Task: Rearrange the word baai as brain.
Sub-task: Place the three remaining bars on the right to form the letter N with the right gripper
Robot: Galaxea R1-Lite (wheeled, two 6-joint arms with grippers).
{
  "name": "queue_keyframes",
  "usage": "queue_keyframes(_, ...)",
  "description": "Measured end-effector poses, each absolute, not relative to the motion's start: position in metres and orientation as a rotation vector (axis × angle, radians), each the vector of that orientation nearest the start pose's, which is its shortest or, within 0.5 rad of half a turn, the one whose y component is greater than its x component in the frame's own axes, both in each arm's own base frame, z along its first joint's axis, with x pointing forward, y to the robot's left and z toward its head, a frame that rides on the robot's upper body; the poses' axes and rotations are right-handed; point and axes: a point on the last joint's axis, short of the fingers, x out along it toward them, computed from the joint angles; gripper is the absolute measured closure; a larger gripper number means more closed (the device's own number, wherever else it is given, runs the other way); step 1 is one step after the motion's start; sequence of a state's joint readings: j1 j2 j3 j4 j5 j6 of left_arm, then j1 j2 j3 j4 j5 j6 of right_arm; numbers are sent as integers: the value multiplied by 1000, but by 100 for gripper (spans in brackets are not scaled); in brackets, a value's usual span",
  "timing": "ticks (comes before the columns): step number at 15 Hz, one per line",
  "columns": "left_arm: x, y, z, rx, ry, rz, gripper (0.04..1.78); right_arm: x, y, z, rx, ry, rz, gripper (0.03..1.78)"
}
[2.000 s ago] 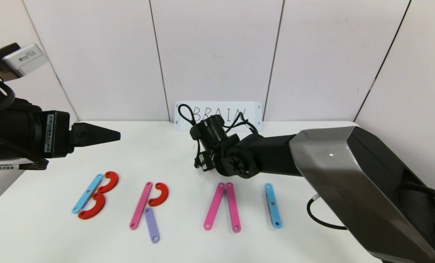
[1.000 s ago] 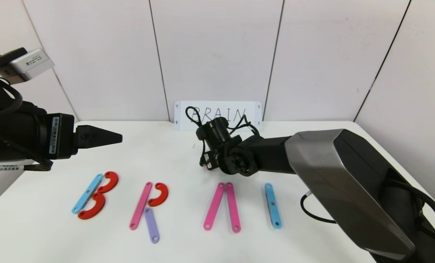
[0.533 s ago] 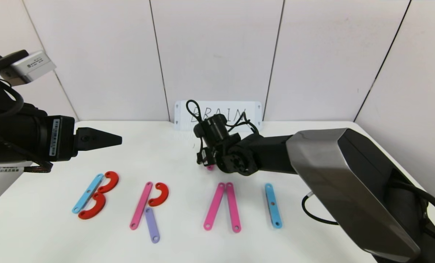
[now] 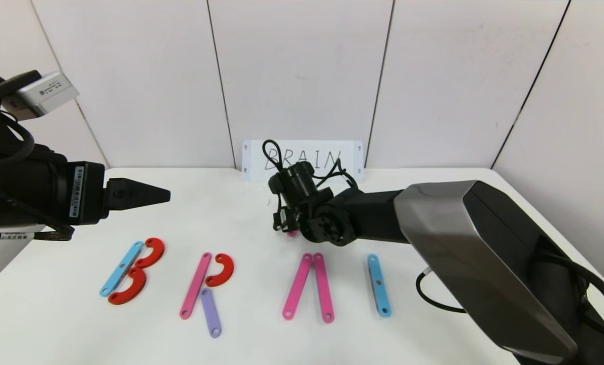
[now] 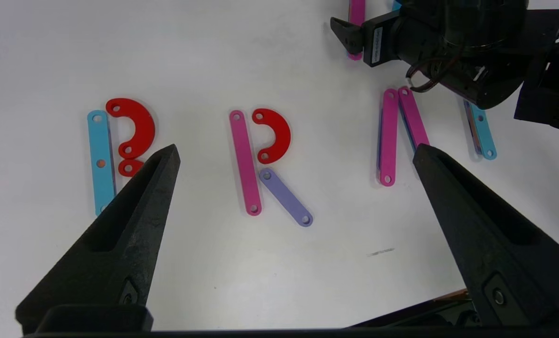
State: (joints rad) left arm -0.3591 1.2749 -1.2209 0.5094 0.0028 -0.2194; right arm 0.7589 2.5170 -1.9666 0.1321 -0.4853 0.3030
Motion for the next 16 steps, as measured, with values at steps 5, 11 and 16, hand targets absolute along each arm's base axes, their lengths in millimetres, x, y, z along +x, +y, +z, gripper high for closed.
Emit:
queue_keyframes(5,167,-63,298,-109,594,-284,8,376,346,77,-115,598,177,7)
queue_keyframes(11,167,-63,297,-108,598,-285,8,375,348,73,-119,602,179,7)
queue_keyframes(16,167,-63,296,-94,599,-291,8,375,348,73,-119,601,179,7)
